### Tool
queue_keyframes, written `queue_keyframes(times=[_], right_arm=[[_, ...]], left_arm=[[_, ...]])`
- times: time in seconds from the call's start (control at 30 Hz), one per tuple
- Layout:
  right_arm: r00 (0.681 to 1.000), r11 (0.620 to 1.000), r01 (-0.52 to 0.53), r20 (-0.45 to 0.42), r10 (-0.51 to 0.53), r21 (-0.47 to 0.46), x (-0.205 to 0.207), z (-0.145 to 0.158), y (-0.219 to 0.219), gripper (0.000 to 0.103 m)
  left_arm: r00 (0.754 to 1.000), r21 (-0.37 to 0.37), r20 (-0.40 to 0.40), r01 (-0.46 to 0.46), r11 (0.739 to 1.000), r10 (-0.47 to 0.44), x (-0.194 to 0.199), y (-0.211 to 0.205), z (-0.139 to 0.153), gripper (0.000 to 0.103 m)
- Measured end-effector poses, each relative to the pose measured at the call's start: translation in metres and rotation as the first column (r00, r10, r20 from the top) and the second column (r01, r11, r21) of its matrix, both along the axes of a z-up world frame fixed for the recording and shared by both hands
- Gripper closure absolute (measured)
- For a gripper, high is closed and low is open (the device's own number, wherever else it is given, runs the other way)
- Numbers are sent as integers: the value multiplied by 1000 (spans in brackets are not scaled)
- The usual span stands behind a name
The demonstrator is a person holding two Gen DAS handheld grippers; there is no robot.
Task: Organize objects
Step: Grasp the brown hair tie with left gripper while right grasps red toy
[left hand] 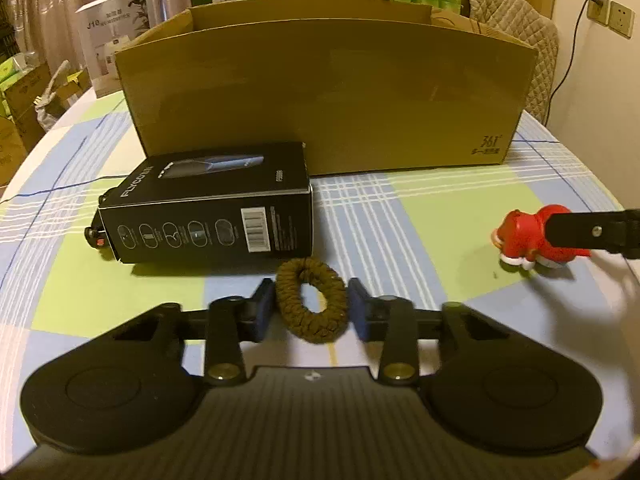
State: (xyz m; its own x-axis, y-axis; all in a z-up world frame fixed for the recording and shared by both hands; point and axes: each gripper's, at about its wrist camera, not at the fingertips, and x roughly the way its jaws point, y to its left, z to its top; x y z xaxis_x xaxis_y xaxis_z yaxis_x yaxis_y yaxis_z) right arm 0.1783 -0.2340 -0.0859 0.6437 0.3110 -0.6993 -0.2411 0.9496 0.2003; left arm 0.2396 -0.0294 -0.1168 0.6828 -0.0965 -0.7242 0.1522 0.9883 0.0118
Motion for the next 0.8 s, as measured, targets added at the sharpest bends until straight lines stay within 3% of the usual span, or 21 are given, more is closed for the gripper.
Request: queue_keyframes(times=[0.03, 0.07, 0.47, 0.73, 0.8], right_arm=[[1000, 1000, -5, -2, 5, 0, 1, 0, 1, 15], [1000, 1000, -10, -5, 10, -1, 1, -2, 2, 15], [999, 999, 7, -44, -5, 38, 22, -13, 23, 15], [999, 996, -37, -36, 34, -78, 29, -24, 42, 16], [998, 993, -46, -35, 43, -105, 29, -26, 43, 27]], left_arm=[[1000, -4, -3, 3, 1000, -3, 0, 0, 1, 86], [1000, -1, -3, 4, 1000, -4, -1, -1, 1, 87], [1000, -42, -5, 11, 999, -11, -6, 1, 2, 88], [1000, -49, 0, 12, 999, -12, -4, 2, 2, 88], [1000, -52, -1, 12, 999, -12, -3, 3, 1, 88]])
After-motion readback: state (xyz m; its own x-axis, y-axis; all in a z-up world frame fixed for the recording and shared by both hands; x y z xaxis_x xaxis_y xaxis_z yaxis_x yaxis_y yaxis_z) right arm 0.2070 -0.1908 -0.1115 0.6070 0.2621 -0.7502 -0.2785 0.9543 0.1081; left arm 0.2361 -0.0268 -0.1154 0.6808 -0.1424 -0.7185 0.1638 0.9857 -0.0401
